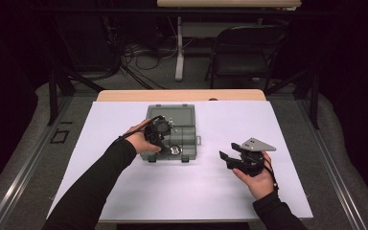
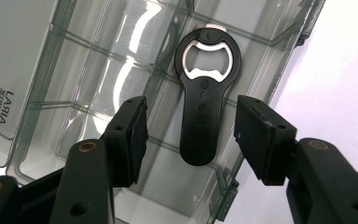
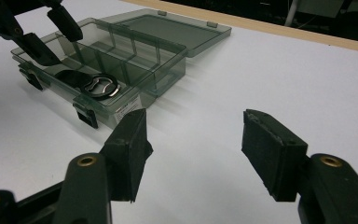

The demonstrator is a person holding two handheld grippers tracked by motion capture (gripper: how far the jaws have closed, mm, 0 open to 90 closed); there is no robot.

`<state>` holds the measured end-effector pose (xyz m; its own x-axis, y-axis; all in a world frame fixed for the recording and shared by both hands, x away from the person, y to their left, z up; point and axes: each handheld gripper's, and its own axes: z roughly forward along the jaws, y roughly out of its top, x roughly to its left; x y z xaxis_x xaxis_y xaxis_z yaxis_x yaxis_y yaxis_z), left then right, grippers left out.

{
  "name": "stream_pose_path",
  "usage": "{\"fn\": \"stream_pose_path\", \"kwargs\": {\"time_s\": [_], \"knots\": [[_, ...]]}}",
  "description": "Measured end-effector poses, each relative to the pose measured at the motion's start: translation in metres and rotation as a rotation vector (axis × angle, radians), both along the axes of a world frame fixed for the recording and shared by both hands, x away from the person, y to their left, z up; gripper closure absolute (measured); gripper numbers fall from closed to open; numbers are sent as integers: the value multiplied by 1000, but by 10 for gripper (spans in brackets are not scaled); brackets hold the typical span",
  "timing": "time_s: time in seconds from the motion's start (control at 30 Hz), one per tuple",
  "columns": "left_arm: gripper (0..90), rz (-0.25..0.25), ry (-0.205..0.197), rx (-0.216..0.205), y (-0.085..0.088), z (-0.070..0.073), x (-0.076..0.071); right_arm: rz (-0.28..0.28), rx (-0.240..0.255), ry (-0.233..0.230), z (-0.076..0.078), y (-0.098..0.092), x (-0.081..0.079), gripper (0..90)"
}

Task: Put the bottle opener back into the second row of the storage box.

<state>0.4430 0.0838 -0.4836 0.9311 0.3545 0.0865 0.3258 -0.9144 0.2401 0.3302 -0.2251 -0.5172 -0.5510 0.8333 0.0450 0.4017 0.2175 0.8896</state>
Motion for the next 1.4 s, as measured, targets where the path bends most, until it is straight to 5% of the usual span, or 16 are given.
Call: {"fn": "stream_pose_path", "kwargs": {"time_s": [0.27,0.53,0.7,0.93,1.2,1.4], "knots": [[424,-6,-10,-27,4,8,-4,2,-1,8,0,0,0,403],[425,41,-4,-79,16,20,-6,3,-4,7,-1,0,0,403],[467,92,17,-188,28,28,-7,5,-7,12,-1,1,0,405],[457,198,12,-290,43,24,-7,10,-15,8,-1,3,0,427],[450,269,1,-355,59,21,-8,13,-29,9,-1,4,0,430],[452,390,-25,-427,74,22,-4,27,-18,31,-1,6,0,433]]}}
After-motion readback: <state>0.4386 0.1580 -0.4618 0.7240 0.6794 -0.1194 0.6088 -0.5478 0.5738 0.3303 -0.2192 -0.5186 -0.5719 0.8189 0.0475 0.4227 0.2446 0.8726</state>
